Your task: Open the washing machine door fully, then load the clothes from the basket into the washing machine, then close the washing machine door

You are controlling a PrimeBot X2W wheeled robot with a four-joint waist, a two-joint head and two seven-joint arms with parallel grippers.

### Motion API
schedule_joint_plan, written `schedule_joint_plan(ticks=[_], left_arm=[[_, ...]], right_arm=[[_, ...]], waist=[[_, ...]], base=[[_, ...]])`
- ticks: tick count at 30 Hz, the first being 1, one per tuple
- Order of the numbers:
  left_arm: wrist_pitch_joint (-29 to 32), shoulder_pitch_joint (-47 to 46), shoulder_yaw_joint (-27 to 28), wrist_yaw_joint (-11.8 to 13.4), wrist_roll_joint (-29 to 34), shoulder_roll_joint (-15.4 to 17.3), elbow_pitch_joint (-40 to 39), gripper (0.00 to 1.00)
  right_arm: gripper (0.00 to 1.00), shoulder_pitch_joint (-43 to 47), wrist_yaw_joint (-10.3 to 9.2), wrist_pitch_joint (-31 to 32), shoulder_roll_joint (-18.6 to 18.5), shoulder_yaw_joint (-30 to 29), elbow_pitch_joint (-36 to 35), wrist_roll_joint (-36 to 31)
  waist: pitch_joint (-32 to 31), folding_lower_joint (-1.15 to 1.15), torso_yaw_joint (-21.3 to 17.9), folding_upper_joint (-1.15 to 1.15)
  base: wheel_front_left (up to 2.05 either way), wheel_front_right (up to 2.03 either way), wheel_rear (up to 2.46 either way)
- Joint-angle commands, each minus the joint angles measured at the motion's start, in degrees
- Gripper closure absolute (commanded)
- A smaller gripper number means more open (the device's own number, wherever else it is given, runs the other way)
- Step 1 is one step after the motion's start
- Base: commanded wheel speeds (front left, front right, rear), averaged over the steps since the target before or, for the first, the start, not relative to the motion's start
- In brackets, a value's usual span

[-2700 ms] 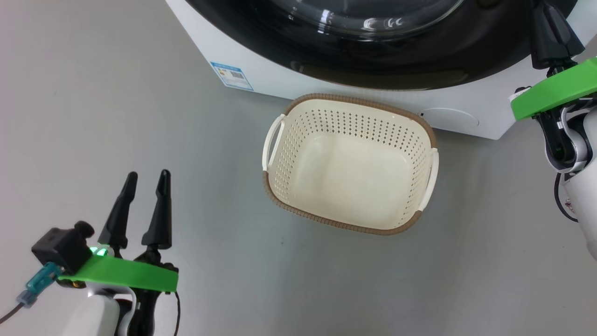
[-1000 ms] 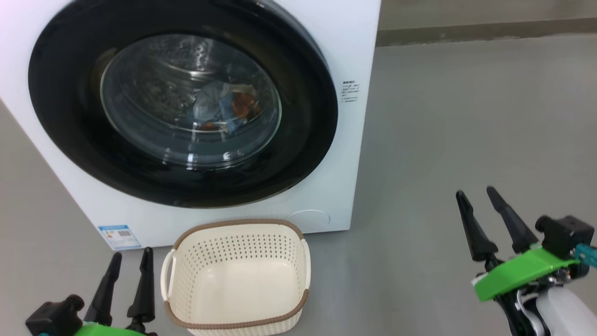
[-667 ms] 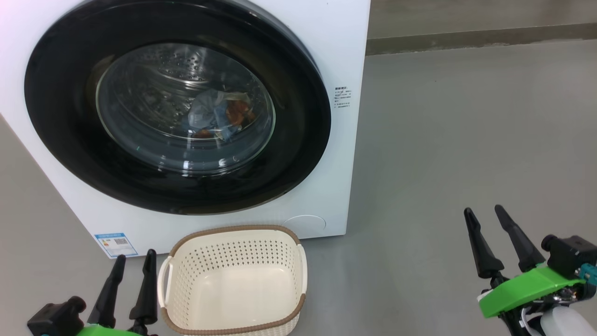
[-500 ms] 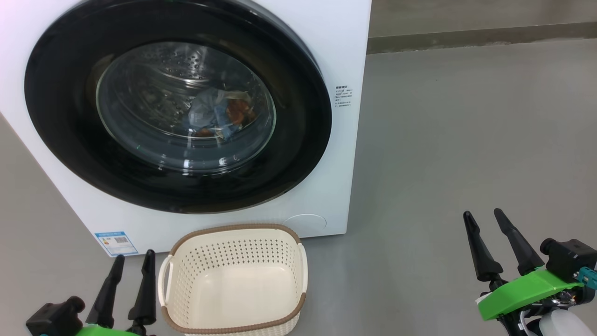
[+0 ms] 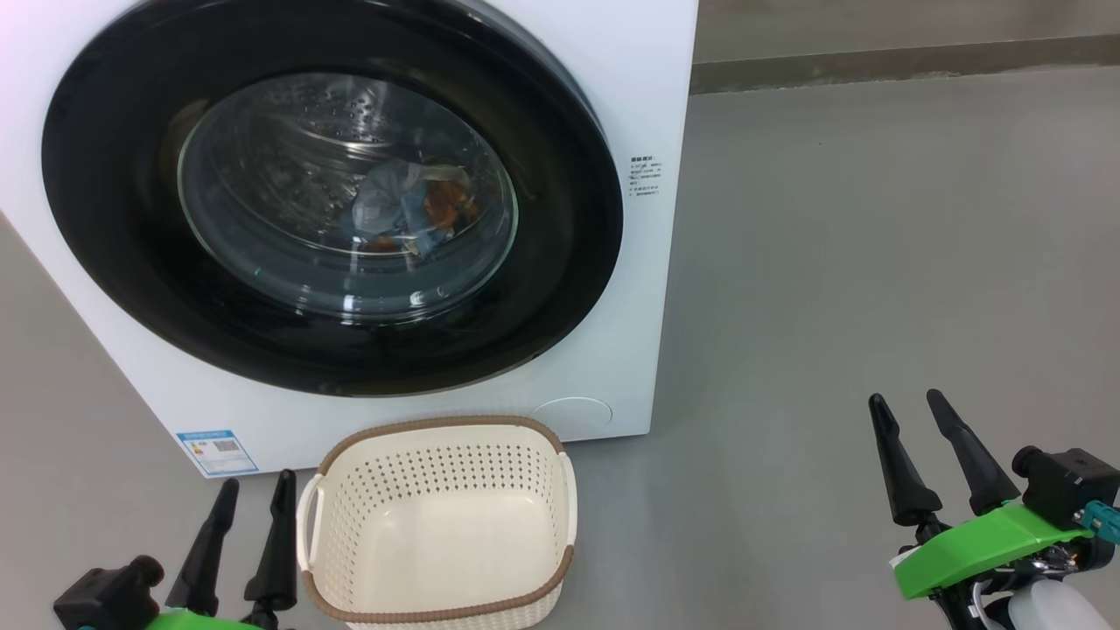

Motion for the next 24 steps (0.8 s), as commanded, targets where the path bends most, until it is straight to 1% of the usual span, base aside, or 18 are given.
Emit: schedule_joint_plan(ticks=[1, 24], left_arm=[[-0.4, -2.0, 1.8, 0.0, -0.2, 1.6, -1.0, 0.0], [-0.4, -2.3, 1.4, 0.0, -0.6, 1.6, -0.8, 0.0]], right_arm=[[0.0, -0.7, -0.01, -0.3, -0.6, 0.8, -1.2, -1.0], [0.0, -1.0, -0.01, -0.3, -0.2, 1.1, -0.5, -1.3]], waist=[[0.0, 0.0, 0.0, 0.0], [0.0, 0.0, 0.1, 0.0]], base=[[0.0, 0.0, 0.0], [0.0, 0.0, 0.0]])
